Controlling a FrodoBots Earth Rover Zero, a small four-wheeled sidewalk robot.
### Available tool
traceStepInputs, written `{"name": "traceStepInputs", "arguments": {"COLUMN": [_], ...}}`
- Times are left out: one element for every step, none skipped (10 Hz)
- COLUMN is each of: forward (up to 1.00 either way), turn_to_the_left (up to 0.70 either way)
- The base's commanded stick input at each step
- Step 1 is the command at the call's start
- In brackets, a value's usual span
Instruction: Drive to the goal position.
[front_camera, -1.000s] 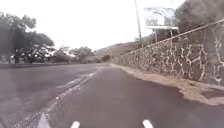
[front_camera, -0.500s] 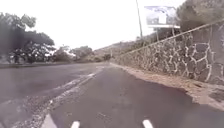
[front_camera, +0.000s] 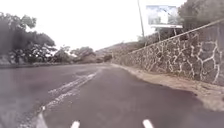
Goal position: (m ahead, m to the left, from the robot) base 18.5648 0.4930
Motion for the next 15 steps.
{"name": "traceStepInputs", "arguments": {"forward": [0.50,0.50,0.50,0.50,0.50,0.50,0.50,0.50,0.50,0.50,0.50,0.50,0.50,0.50,0.50], "turn_to_the_left": [0.00,0.00,0.00,0.00,0.00,0.00,0.00,0.00,-0.23,-0.50,-0.50,-0.36,-0.11,0.00,0.00]}}
